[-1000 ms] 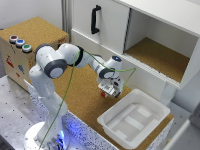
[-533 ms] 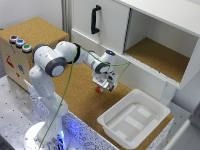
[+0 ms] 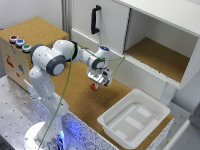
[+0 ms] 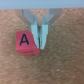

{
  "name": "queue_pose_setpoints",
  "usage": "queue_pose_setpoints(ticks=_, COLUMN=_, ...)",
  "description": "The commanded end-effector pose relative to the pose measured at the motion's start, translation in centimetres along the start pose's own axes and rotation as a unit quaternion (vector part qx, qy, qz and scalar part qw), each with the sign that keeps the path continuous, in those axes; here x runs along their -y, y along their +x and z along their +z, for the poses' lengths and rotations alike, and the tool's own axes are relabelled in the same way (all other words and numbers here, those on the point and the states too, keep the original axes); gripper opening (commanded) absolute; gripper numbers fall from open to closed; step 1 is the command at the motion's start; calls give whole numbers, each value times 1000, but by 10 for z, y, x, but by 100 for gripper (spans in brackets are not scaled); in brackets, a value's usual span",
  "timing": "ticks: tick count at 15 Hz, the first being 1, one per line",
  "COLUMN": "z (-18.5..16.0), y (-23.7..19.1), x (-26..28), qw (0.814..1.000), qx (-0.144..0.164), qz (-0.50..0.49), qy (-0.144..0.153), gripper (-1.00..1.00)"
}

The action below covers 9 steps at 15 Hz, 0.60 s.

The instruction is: Slide the pink block towards the left

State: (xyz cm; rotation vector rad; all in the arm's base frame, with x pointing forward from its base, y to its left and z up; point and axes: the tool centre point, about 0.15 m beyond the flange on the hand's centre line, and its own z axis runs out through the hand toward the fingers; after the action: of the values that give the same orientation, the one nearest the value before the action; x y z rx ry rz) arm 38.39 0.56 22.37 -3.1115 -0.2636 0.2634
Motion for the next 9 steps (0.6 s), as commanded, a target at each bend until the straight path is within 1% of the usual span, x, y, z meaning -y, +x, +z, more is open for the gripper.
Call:
queue_pose_setpoints(ticks=1, z=2, y=-6, x=58, qw=1000, qx=3, qz=14, qy=-2, gripper=-100)
queue_pose_setpoints(ticks=2, z=2, y=-4, x=66, qw=1000, qx=3, qz=16, qy=7, gripper=-100)
queue_pose_setpoints(ticks=9, z=4, y=1, x=110, qw=1000, qx=7, qz=12, qy=11, gripper=-100)
